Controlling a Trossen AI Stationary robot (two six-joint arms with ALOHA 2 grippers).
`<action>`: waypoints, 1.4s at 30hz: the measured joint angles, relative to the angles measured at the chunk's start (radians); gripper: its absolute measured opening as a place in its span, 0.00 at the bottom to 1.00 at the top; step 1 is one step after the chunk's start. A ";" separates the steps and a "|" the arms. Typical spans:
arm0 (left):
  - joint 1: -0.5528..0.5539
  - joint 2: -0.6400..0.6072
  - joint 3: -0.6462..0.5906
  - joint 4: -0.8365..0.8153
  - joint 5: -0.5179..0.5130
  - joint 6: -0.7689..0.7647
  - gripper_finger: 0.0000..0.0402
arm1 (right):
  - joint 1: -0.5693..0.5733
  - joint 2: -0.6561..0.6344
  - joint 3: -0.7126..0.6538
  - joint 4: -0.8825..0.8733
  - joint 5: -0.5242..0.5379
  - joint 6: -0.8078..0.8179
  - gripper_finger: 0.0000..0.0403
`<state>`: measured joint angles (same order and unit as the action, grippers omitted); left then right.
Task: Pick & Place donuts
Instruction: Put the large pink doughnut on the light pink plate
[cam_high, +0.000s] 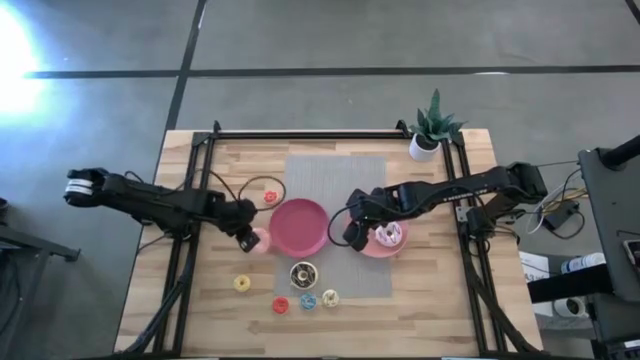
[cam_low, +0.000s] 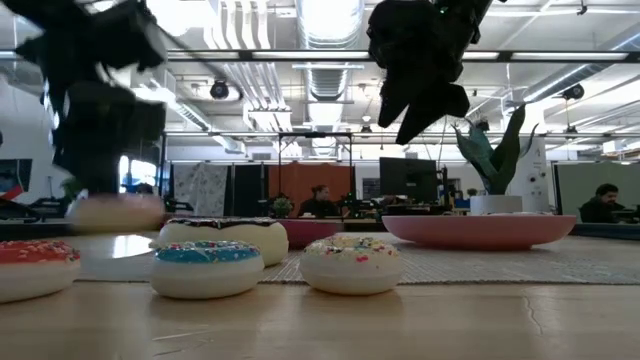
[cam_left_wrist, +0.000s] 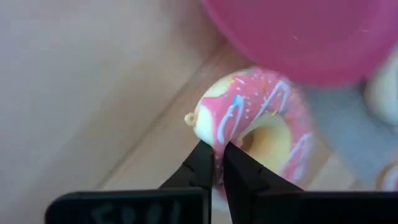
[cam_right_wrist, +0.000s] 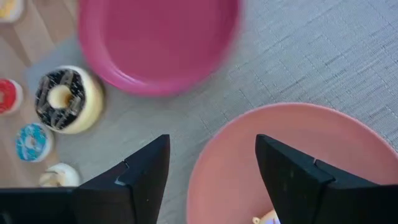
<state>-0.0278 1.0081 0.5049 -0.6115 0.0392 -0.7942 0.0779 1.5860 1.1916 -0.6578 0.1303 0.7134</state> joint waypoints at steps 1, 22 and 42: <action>0.000 -0.011 0.029 -0.052 -0.014 0.011 0.00 | -0.004 0.000 0.005 0.001 -0.001 0.015 0.56; 0.062 0.093 0.344 0.189 -0.152 0.357 0.00 | -0.191 0.000 0.015 0.435 -0.289 0.086 0.60; 0.066 0.333 0.520 0.338 -0.133 0.446 0.00 | -0.156 0.000 0.014 0.442 -0.289 0.041 0.69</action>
<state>0.0383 1.3411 1.0247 -0.2733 -0.0934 -0.3484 -0.0784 1.5856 1.2057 -0.2155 -0.1583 0.7547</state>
